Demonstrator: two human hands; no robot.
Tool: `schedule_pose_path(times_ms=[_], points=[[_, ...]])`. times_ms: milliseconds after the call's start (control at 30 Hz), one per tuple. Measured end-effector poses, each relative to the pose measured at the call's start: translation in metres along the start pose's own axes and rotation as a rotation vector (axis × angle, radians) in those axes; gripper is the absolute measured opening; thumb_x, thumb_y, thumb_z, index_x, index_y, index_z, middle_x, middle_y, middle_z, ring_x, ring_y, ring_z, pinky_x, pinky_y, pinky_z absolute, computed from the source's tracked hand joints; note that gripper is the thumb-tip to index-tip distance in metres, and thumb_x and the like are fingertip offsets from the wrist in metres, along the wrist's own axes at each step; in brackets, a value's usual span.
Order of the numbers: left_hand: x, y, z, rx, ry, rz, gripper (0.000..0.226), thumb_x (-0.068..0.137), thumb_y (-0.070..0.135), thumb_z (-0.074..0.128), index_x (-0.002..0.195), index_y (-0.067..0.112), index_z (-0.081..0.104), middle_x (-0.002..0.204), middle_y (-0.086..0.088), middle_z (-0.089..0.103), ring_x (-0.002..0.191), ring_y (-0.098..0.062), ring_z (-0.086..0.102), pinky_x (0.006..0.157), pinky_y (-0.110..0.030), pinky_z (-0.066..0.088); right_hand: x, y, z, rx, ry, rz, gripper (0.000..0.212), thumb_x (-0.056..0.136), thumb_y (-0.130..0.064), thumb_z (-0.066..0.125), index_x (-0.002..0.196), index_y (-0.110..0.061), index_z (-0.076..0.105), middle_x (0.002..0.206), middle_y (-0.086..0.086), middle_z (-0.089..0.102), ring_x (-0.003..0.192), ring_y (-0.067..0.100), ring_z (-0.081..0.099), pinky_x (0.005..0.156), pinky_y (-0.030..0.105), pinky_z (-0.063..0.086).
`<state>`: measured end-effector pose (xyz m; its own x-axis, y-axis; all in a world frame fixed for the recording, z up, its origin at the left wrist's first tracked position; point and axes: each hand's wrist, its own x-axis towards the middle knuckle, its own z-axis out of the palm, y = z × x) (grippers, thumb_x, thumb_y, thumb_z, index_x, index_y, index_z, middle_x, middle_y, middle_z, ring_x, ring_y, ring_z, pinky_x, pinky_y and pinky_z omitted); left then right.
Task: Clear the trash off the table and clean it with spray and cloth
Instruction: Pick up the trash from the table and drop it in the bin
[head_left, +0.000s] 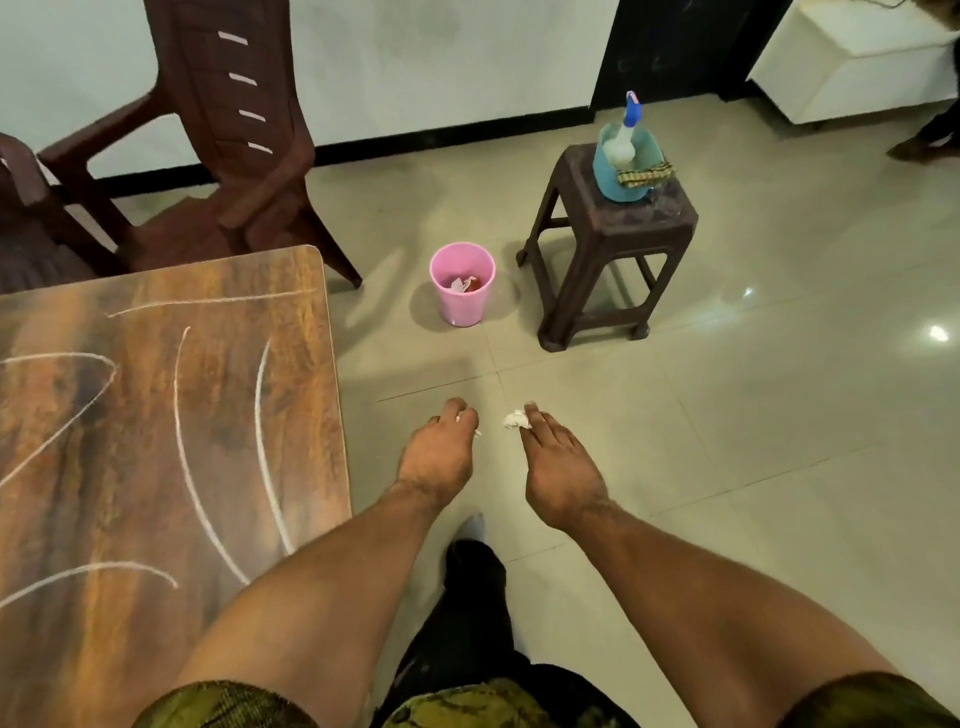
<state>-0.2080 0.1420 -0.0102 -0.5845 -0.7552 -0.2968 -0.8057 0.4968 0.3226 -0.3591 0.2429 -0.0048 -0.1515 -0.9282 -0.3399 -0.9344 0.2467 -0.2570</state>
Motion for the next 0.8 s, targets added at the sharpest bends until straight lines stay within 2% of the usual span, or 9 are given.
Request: schedule_pose_path(times_ms=[67, 300, 533, 700, 800], points=[[0.022, -0.007, 0.000, -0.028, -0.011, -0.066, 0.035, 0.092, 0.000, 0.045, 0.123, 0.014, 0.051, 0.136, -0.008, 0.045, 0.098, -0.036, 0.062, 0.081, -0.046, 0.052, 0.026, 0.002, -0.007, -0.018, -0.024, -0.026, 0.073, 0.090, -0.004, 0.037, 0.159, -0.011, 0.014, 0.168, 0.004, -0.002, 0.154, 0.023, 0.007, 0.125, 0.034, 0.009], [0.124, -0.024, -0.027, -0.030, -0.068, -0.182, 0.042, 0.093, -0.002, 0.038, 0.130, 0.017, 0.046, 0.131, -0.009, 0.054, 0.102, -0.040, 0.064, 0.076, -0.044, 0.049, 0.147, 0.023, -0.044, -0.069, -0.075, -0.079, 0.075, 0.090, -0.003, 0.037, 0.160, -0.013, 0.012, 0.168, 0.003, -0.004, 0.154, 0.023, 0.005, 0.125, 0.033, 0.009], [0.233, -0.045, -0.080, -0.103, -0.096, -0.145, 0.038, 0.091, -0.005, 0.041, 0.124, 0.012, 0.050, 0.127, -0.011, 0.052, 0.107, -0.039, 0.062, 0.086, -0.048, 0.048, 0.264, 0.036, -0.089, -0.078, -0.075, -0.115, 0.074, 0.089, -0.004, 0.036, 0.160, -0.014, 0.015, 0.168, 0.002, -0.002, 0.154, 0.023, 0.009, 0.125, 0.036, 0.012], [0.327, -0.069, -0.099, -0.147, -0.087, -0.145, 0.047, 0.089, -0.008, 0.045, 0.131, 0.011, 0.047, 0.134, -0.008, 0.045, 0.113, -0.032, 0.059, 0.091, -0.043, 0.049, 0.361, 0.051, -0.114, -0.063, -0.141, -0.094, 0.077, 0.090, -0.009, 0.047, 0.160, -0.017, 0.014, 0.168, 0.000, -0.005, 0.152, 0.023, 0.014, 0.122, 0.037, 0.016], [0.395, -0.088, -0.099, -0.139, -0.102, -0.180, 0.052, 0.088, -0.010, 0.045, 0.136, 0.010, 0.045, 0.138, -0.009, 0.042, 0.112, -0.033, 0.060, 0.092, -0.044, 0.051, 0.432, 0.066, -0.114, -0.051, -0.191, -0.115, 0.071, 0.094, -0.011, 0.042, 0.159, -0.016, 0.015, 0.168, 0.000, -0.006, 0.151, 0.022, 0.017, 0.120, 0.037, 0.018]])
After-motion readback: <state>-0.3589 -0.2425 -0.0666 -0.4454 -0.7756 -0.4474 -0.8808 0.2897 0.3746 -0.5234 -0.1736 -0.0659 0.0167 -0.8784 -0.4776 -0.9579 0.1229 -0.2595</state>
